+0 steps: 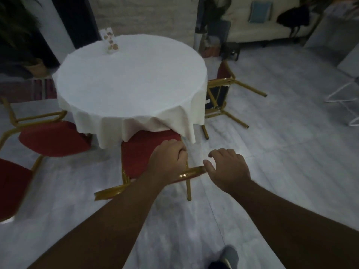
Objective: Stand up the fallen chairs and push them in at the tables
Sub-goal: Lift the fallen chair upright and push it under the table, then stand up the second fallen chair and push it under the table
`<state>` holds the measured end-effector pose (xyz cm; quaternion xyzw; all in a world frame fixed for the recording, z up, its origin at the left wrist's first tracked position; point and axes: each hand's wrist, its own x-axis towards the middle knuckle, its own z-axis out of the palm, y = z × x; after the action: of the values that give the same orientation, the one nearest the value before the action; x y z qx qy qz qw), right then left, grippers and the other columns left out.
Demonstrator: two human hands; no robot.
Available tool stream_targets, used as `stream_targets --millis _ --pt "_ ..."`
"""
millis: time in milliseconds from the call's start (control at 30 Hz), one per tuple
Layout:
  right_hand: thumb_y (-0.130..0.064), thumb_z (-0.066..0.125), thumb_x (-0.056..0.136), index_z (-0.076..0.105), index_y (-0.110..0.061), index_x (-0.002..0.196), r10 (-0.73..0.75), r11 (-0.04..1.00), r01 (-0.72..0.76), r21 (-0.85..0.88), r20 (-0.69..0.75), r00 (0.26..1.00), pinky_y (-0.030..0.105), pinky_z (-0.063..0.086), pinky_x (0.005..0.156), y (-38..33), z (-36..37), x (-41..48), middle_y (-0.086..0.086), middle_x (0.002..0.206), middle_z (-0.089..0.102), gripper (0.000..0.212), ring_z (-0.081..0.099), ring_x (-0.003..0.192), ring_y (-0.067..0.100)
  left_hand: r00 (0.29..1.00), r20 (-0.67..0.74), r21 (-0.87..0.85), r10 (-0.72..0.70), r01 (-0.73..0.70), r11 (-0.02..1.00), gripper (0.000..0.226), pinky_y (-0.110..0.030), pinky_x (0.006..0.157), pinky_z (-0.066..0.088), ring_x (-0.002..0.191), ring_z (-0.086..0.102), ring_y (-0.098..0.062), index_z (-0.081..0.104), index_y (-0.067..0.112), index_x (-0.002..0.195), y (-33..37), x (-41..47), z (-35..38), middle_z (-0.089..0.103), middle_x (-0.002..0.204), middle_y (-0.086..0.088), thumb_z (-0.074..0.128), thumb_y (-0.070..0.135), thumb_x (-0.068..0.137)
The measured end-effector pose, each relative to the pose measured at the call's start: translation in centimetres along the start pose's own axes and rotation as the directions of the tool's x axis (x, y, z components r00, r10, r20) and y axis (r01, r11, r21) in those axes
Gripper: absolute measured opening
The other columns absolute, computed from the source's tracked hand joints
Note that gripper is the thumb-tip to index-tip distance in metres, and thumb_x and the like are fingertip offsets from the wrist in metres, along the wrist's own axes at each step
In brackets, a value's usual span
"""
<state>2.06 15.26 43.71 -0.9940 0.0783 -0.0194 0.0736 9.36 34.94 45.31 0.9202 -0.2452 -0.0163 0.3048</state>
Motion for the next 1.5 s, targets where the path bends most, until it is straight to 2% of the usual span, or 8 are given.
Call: stream_targets --millis 167,333,400,833,1067,1200,1367,1500 --pt "-0.055 0.04 0.099 0.057 -0.022 0.137 0.197 0.977 -0.2 0.07 0.047 0.979 0.04 0.033 0.109 9.5 -3.9 1.4 -0.003 0.142 0.058 0.053 0.048 0.134 0.02 0.989 0.103 0.05 0.102 -0.108 0.993 0.042 -0.035 0.1 0.041 0.113 0.057 -0.02 0.067 0.016 0.121 7.0 6.4 4.3 0.067 0.121 0.0 0.041 0.031 0.092" --pt "-0.051 0.033 0.103 0.049 -0.018 0.143 0.266 0.963 -0.268 0.006 0.109 0.958 0.04 0.033 0.111 21.4 -8.1 3.5 0.002 0.146 0.053 0.055 0.045 0.137 0.022 0.968 0.225 0.15 0.11 -0.146 0.978 0.039 -0.043 0.103 0.047 0.123 0.057 -0.028 0.059 0.015 0.133 17.1 15.3 8.6 0.062 0.133 -0.006 0.043 0.034 0.103" --pt "-0.049 0.032 0.103 0.047 -0.017 0.144 0.327 0.944 -0.33 0.009 0.113 0.938 0.041 0.032 0.111 32.8 -11.2 6.8 0.002 0.145 0.053 0.054 0.044 0.137 0.022 0.965 0.241 0.167 0.101 -0.144 0.975 0.039 -0.042 0.102 0.045 0.123 0.056 -0.03 0.058 0.013 0.134 26.6 22.6 13.7 0.061 0.134 -0.009 0.042 0.033 0.104" --pt "-0.052 0.028 0.102 0.049 -0.016 0.139 0.279 0.96 -0.275 -0.047 0.176 0.944 0.045 0.032 0.111 45.6 -11.6 19.9 0.002 0.145 0.052 0.055 0.043 0.136 0.022 0.934 0.353 0.282 -0.053 -0.052 0.958 0.049 -0.042 0.118 0.029 0.148 0.033 -0.027 0.037 0.015 0.154 34.1 36.3 19.1 0.037 0.161 -0.006 0.03 0.036 0.11" --pt "-0.053 0.029 0.103 0.037 -0.018 0.152 0.326 0.945 -0.321 -0.059 0.194 0.925 0.045 0.023 0.12 53.0 -12.8 33.0 0.003 0.16 0.037 0.061 0.03 0.148 0.021 0.922 0.381 0.199 -0.074 -0.004 0.98 0.038 -0.044 0.108 0.042 0.125 0.052 -0.031 0.055 0.007 0.128 33.4 53.1 24.1 0.059 0.134 -0.014 0.04 0.031 0.103" --pt "-0.053 0.028 0.104 0.03 -0.019 0.157 0.364 0.93 -0.365 -0.039 0.234 0.902 0.043 0.015 0.123 56.7 -12.9 38.7 0.002 0.167 0.024 0.063 0.019 0.154 0.019 0.906 0.422 0.253 -0.018 -0.098 0.962 0.066 -0.045 0.114 0.037 0.134 0.048 -0.031 0.053 0.007 0.135 34.9 61.4 27.0 0.054 0.144 -0.015 0.018 0.045 0.095" --pt "-0.052 0.027 0.103 0.029 -0.019 0.157 0.363 0.929 -0.37 -0.011 0.227 0.904 0.044 0.014 0.124 64.4 -11.9 46.9 0.002 0.167 0.021 0.064 0.015 0.154 0.019 0.91 0.414 0.208 0.016 -0.111 0.972 0.046 -0.041 0.115 0.033 0.137 0.045 -0.029 0.049 0.006 0.139 38.4 71.7 32.0 0.052 0.146 -0.014 0.039 0.032 0.103" --pt "-0.051 0.026 0.103 0.029 -0.018 0.156 0.32 0.945 -0.326 -0.012 0.231 0.919 0.044 0.012 0.124 71.7 -11.7 53.1 0.003 0.168 0.019 0.063 0.012 0.155 0.019 0.915 0.404 0.238 0.002 -0.107 0.965 0.055 -0.041 0.124 0.023 0.147 0.034 -0.027 0.037 0.008 0.152 40.5 78.5 37.2 0.04 0.158 -0.01 0.04 0.036 0.104"
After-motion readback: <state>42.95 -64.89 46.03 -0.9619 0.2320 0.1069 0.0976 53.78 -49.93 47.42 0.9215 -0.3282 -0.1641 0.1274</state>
